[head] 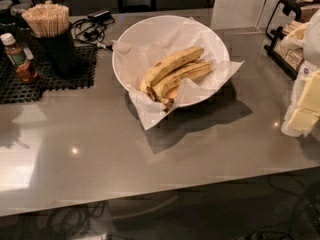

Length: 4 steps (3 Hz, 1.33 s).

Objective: Pick banana from white bowl

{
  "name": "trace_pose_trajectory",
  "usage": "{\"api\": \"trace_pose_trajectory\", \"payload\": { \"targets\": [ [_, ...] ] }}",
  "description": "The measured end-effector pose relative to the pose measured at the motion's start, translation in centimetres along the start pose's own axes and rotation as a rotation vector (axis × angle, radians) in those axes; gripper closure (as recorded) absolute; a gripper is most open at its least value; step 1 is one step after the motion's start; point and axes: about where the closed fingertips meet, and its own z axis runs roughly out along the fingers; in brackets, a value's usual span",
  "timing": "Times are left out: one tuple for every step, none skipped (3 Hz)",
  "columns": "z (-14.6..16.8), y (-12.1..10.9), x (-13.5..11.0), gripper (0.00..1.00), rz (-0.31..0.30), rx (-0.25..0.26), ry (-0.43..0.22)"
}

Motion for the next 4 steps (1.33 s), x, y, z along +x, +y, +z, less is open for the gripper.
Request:
{"api": "trace_pose_trajectory", "payload": {
  "targets": [
    [0.0,0.0,0.0,0.00,0.000,0.000,0.000],
    [-0.2,-0.3,-1.9,0.00,-0.047,0.005,-0.037],
    [-0.5,-1.0,-7.0,0.00,-0.163,0.006,-0.116],
    [-0.5,-1.4,-11.6,0.00,-0.260,0.006,-0.229]
  ]
}}
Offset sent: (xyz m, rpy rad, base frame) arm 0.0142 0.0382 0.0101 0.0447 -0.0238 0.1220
